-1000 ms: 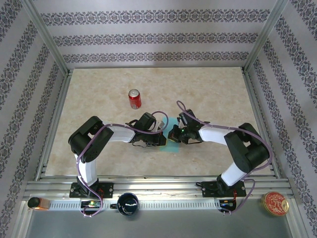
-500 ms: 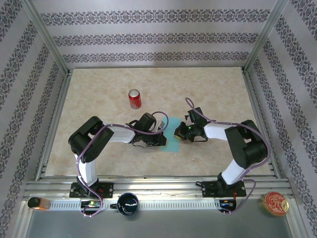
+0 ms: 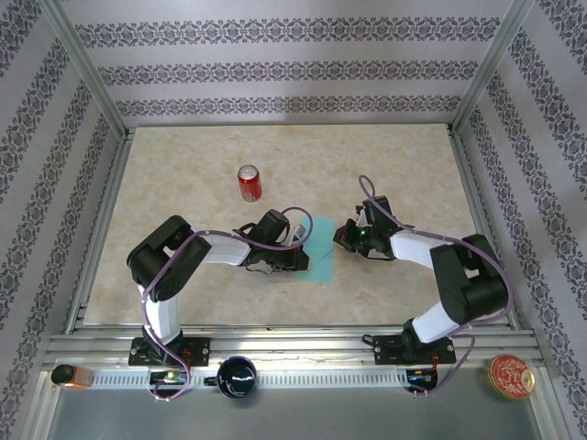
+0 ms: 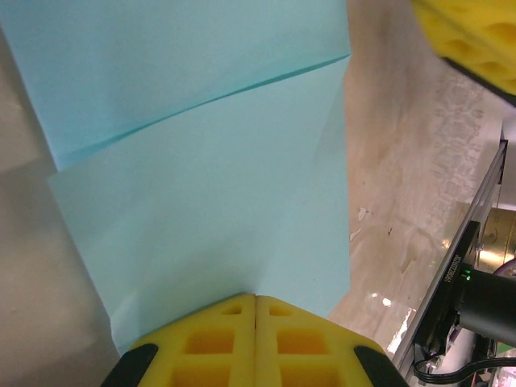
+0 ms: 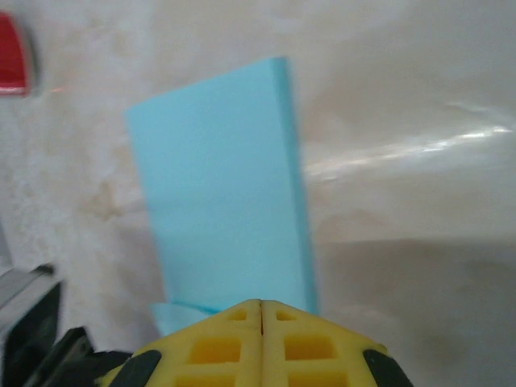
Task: Fold a paper plane with a square sheet of paper (pick it up from the middle)
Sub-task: Fold the triangle a second time at the center of the table.
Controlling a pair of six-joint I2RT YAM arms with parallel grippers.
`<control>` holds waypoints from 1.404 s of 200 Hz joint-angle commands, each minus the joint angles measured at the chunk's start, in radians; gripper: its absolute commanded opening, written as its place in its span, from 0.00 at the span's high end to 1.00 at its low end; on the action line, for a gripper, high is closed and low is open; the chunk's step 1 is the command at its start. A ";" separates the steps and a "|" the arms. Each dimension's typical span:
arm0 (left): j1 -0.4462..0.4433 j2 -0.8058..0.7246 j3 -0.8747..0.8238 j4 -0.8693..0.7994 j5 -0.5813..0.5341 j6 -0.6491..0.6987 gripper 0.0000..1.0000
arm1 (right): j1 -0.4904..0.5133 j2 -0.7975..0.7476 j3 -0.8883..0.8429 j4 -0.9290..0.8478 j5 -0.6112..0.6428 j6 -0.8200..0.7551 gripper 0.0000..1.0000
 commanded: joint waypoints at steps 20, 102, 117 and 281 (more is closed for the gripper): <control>-0.021 0.005 -0.044 -0.079 -0.036 -0.014 1.00 | 0.106 0.002 -0.019 0.069 0.005 0.020 0.95; -0.023 0.004 -0.045 -0.098 -0.045 -0.009 1.00 | 0.019 0.141 -0.061 0.066 0.037 -0.016 0.96; -0.023 0.008 -0.040 -0.098 -0.040 -0.009 1.00 | -0.011 0.138 -0.063 0.083 0.016 -0.024 0.96; -0.024 0.004 -0.026 -0.084 -0.035 -0.023 1.00 | 0.085 0.033 -0.117 0.198 -0.015 0.024 0.94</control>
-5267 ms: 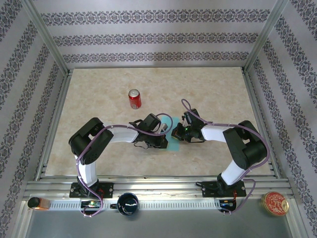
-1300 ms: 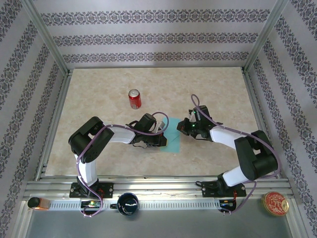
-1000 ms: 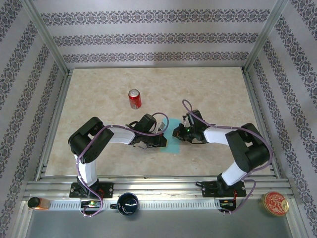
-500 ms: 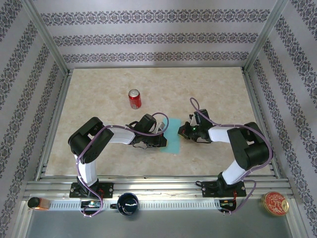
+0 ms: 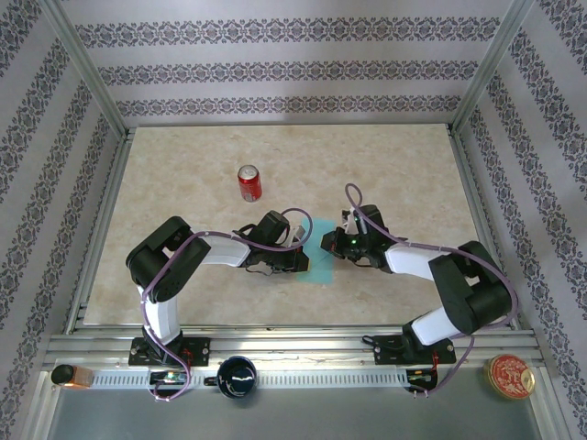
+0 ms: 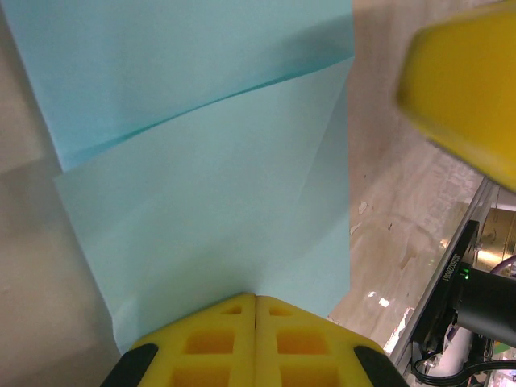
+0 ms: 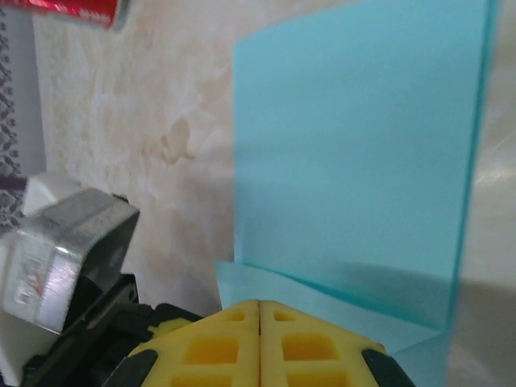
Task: Fold a paper plane with a square sheet of paper (pick it up from the middle)
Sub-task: Fold the triangle a second time at the center of the table.
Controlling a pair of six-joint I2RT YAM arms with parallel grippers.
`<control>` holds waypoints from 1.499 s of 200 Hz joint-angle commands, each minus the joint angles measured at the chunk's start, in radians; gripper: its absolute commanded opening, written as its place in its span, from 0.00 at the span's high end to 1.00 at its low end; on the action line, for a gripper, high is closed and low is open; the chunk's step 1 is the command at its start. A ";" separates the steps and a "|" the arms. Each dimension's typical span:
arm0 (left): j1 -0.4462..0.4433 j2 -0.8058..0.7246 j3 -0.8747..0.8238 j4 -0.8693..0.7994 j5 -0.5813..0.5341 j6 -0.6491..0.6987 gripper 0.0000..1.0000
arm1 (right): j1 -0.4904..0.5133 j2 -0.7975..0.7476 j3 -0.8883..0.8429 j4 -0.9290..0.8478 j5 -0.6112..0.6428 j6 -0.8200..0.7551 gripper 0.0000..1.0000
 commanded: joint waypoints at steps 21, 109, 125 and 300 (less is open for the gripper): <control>-0.018 0.007 -0.012 -0.088 -0.030 -0.007 1.00 | -0.020 0.069 -0.023 -0.038 0.050 -0.001 0.97; -0.019 -0.055 0.095 -0.091 -0.008 -0.042 0.96 | -0.043 0.092 -0.054 -0.042 0.072 -0.006 1.00; -0.018 -0.030 0.127 -0.091 -0.002 -0.045 0.96 | -0.043 0.095 -0.054 -0.043 0.072 -0.006 1.00; -0.047 0.023 -0.002 -0.086 0.017 -0.023 0.92 | -0.046 0.088 -0.053 -0.110 0.113 -0.017 1.00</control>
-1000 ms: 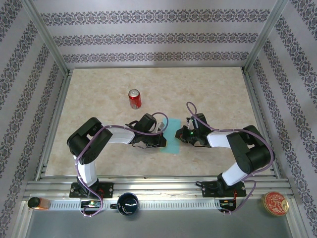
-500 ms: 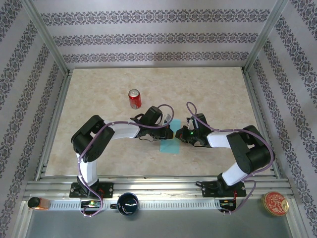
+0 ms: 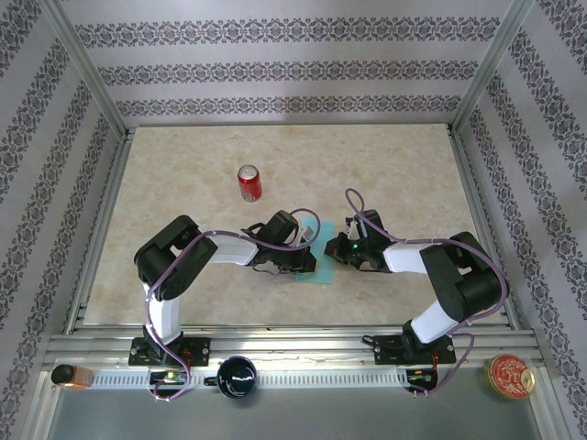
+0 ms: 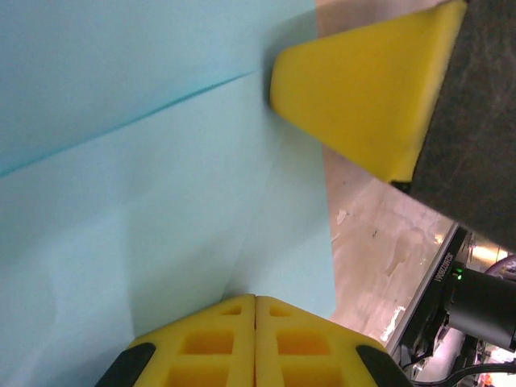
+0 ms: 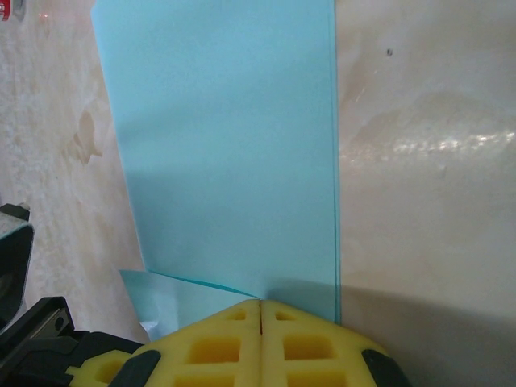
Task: Fold a paper plane with a square sheet of paper (pick it up from the middle)
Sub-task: Fold the triangle a second time at the center of the table.
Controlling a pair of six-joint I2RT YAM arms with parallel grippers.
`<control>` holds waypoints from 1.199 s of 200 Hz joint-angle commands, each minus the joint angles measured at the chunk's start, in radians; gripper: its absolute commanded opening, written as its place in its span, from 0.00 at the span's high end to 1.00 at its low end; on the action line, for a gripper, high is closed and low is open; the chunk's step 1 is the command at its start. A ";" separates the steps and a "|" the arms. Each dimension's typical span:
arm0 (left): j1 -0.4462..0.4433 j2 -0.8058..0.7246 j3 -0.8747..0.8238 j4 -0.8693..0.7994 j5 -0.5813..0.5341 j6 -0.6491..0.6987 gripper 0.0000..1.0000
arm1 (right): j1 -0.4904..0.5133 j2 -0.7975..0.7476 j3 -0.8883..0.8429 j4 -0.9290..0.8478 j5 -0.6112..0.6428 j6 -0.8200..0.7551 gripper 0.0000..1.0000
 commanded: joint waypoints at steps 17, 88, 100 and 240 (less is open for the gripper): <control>-0.009 -0.032 -0.078 -0.050 0.014 -0.002 0.91 | -0.017 0.024 -0.027 -0.115 0.095 -0.024 1.00; -0.009 -0.102 -0.164 -0.013 0.018 -0.016 0.88 | -0.017 0.028 -0.027 -0.115 0.090 -0.026 1.00; -0.009 -0.109 -0.170 0.014 0.018 -0.023 0.87 | -0.017 0.029 -0.026 -0.115 0.087 -0.026 1.00; -0.009 -0.151 -0.153 0.011 -0.045 0.000 0.95 | 0.031 -0.101 0.061 -0.119 -0.003 -0.029 0.90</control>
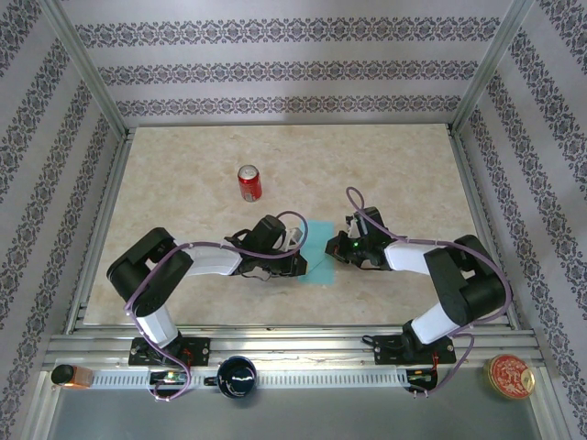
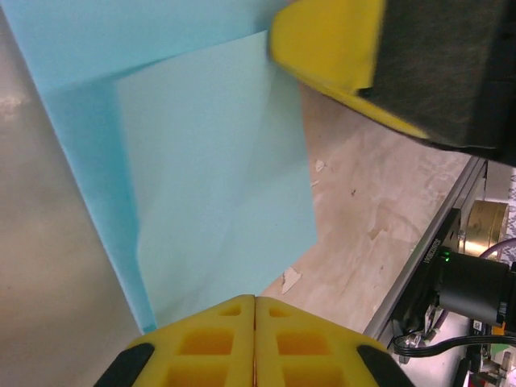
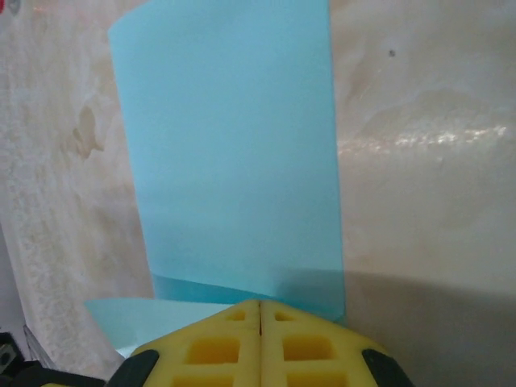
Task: Fold a paper plane with a square sheet of paper (pick it up from the middle)
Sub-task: Fold the triangle a second time at the center of the table.
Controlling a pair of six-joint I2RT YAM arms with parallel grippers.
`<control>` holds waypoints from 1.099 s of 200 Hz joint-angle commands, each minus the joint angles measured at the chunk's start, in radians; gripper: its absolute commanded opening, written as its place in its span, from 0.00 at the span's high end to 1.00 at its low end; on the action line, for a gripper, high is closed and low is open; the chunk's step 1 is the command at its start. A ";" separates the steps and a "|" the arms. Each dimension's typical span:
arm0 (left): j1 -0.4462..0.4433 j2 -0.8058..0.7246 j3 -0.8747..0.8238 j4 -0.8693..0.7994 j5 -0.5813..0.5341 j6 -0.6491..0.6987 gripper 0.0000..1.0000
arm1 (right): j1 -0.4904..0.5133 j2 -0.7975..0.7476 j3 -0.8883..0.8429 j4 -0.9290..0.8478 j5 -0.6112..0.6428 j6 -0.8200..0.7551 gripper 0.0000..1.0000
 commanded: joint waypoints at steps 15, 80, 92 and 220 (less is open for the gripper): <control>-0.008 0.047 -0.006 -0.017 0.017 0.014 0.96 | 0.048 -0.067 0.024 -0.021 0.003 -0.008 0.89; -0.008 0.086 -0.006 -0.036 0.027 0.030 0.97 | 0.121 0.016 0.011 -0.004 0.020 0.020 0.94; -0.008 0.084 -0.009 -0.040 0.030 0.032 0.97 | 0.120 0.032 0.006 -0.018 0.063 0.030 0.96; -0.009 -0.084 -0.108 -0.114 0.034 0.043 0.93 | 0.081 0.096 -0.025 -0.028 0.112 0.028 1.00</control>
